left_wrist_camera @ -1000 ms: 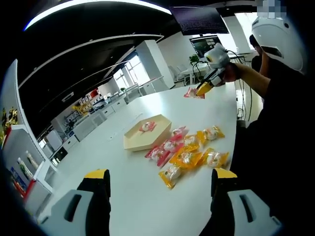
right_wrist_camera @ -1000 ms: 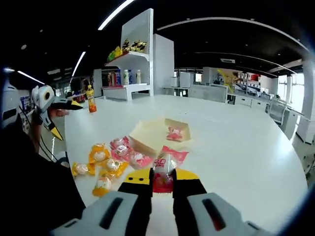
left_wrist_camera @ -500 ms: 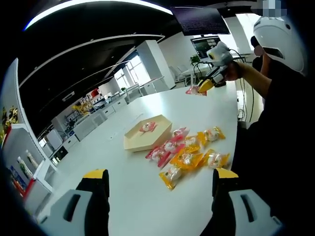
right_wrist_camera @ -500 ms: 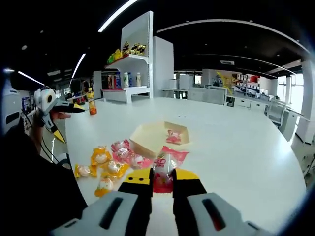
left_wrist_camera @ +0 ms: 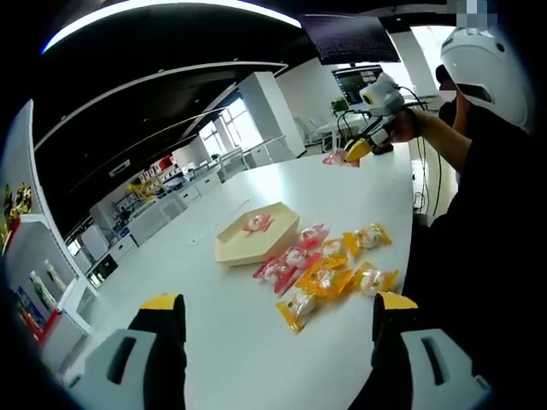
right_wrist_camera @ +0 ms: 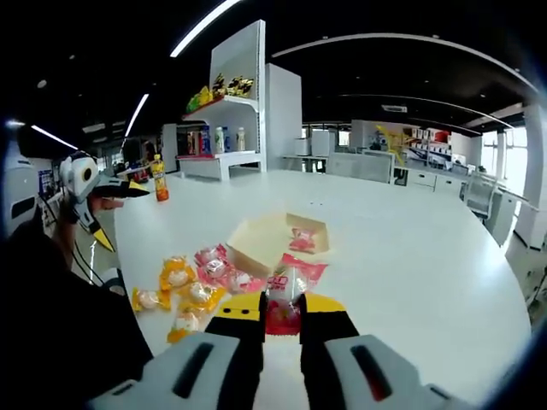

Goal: Pick up the marshmallows scattered on the table and place them into the bowl on the table

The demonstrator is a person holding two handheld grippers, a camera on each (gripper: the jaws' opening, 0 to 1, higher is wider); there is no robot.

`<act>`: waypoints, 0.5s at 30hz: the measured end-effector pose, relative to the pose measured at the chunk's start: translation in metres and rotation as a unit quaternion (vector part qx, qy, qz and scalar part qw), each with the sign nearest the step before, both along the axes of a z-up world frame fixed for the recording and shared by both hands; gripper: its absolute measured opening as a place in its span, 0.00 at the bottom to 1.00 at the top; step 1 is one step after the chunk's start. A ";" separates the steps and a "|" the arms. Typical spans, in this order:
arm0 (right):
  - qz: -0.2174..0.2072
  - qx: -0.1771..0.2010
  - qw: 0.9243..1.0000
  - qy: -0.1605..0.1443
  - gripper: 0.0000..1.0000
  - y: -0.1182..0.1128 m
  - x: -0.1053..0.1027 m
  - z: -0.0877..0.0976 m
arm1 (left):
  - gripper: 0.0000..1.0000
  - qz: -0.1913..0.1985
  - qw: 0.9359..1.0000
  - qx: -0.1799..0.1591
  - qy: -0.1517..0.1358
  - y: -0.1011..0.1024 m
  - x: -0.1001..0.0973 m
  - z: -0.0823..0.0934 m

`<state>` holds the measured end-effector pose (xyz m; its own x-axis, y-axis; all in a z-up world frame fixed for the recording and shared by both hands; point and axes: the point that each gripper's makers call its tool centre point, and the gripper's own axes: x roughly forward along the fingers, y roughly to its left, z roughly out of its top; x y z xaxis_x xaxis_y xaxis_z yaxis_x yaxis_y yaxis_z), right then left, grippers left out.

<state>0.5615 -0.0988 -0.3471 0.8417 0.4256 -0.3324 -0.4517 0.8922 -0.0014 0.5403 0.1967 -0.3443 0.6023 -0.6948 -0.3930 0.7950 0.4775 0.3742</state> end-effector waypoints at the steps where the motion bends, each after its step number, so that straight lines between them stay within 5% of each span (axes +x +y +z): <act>1: 0.000 0.000 1.000 0.000 0.12 0.000 0.000 0.000 | 0.90 0.000 1.000 0.000 0.000 0.000 0.000 0.000; 15: 0.025 0.004 1.000 -0.010 0.12 0.019 0.027 0.018 | 0.95 -0.002 1.000 -0.009 0.000 -0.001 0.001 0.005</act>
<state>0.5882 -0.0799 -0.3287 0.8256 0.4705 -0.3114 -0.4963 0.8681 -0.0042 0.5412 0.1952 -0.3397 0.5988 -0.7046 -0.3807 0.7974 0.4803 0.3654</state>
